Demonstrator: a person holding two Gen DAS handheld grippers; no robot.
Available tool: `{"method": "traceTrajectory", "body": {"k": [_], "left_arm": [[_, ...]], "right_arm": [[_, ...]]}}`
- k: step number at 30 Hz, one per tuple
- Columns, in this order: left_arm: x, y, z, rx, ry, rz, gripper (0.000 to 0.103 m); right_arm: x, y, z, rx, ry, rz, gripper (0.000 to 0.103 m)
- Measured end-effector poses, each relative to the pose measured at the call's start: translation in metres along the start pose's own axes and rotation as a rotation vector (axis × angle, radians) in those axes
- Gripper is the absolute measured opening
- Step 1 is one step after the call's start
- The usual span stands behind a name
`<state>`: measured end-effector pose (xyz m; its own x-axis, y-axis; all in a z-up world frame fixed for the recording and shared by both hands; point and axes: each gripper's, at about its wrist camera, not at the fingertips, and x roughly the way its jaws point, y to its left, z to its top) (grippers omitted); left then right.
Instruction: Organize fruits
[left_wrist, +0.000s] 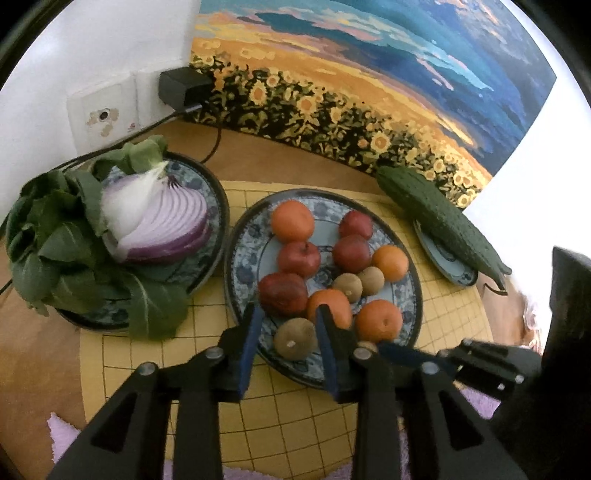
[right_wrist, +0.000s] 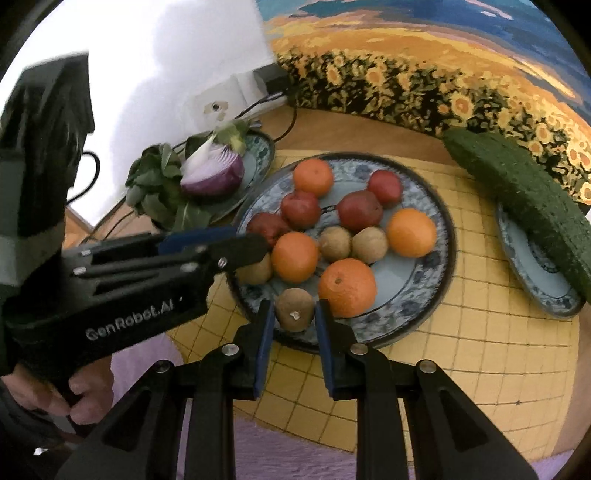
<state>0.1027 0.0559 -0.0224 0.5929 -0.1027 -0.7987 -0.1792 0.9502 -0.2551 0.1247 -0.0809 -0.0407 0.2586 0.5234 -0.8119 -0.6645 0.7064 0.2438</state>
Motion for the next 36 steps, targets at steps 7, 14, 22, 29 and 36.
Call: {"method": "traceTrajectory", "body": {"k": [7, 14, 22, 29, 36], "left_arm": [[-0.008, -0.004, 0.002, 0.017, -0.032, 0.014, 0.061], [-0.011, -0.006, 0.002, 0.035, -0.041, 0.027, 0.071], [-0.015, -0.010, 0.005, 0.050, -0.038, 0.040, 0.084], [-0.014, -0.007, 0.005, 0.010, -0.020, 0.045, 0.097], [-0.011, -0.006, 0.005, 0.007, 0.008, 0.062, 0.103]], "right_arm": [[0.002, -0.015, 0.003, 0.090, -0.018, 0.000, 0.024], [0.002, -0.017, 0.003, 0.114, -0.007, 0.023, 0.027], [-0.007, -0.015, 0.005, 0.119, -0.034, 0.061, 0.048], [-0.015, -0.015, 0.005, 0.119, -0.066, 0.064, 0.057], [-0.023, -0.021, 0.005, 0.134, -0.077, 0.037, 0.068]]}}
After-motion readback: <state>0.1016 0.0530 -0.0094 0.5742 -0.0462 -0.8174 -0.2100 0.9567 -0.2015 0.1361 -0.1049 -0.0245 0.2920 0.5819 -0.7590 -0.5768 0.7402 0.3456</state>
